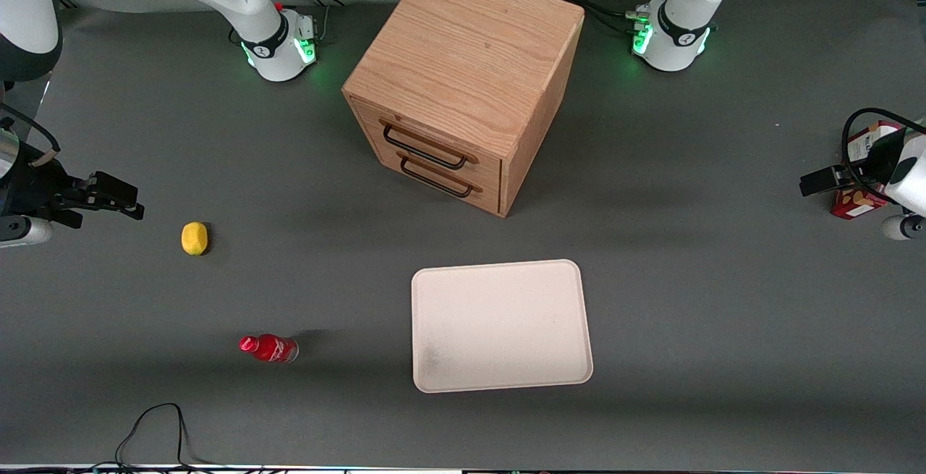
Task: Place red cookie box on tray
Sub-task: 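Move the left gripper down toward the red tartan shortbread box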
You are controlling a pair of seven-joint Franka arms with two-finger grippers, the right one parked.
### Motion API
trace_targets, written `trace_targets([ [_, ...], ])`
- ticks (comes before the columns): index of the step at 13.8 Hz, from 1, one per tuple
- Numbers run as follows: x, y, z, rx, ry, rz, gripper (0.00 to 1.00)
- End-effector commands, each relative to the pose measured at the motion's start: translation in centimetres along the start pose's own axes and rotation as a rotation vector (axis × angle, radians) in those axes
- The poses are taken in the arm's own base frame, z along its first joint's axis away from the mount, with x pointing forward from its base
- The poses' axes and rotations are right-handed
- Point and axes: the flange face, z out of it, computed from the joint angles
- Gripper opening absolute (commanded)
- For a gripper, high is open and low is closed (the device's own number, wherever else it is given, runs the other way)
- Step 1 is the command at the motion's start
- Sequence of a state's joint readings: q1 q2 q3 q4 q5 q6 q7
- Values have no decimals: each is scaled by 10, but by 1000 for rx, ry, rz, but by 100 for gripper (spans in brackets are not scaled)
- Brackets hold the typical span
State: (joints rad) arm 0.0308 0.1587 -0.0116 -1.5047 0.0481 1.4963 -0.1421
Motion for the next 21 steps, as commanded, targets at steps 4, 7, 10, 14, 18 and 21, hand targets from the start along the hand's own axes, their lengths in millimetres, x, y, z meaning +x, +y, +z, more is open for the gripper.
trace_targets([
  [4,2,1,-5,-19,-18,11,100],
  [7,5,-1,-3,-19,-20,37,100],
  [10,9,-19,-12,-22,-7,41,100],
  [14,-6,-50,-51,-21,-37,-5,100],
  [18,-26,-140,-80,-49,-34,21,100],
  [21,-41,-220,-83,-51,-9,83,100],
])
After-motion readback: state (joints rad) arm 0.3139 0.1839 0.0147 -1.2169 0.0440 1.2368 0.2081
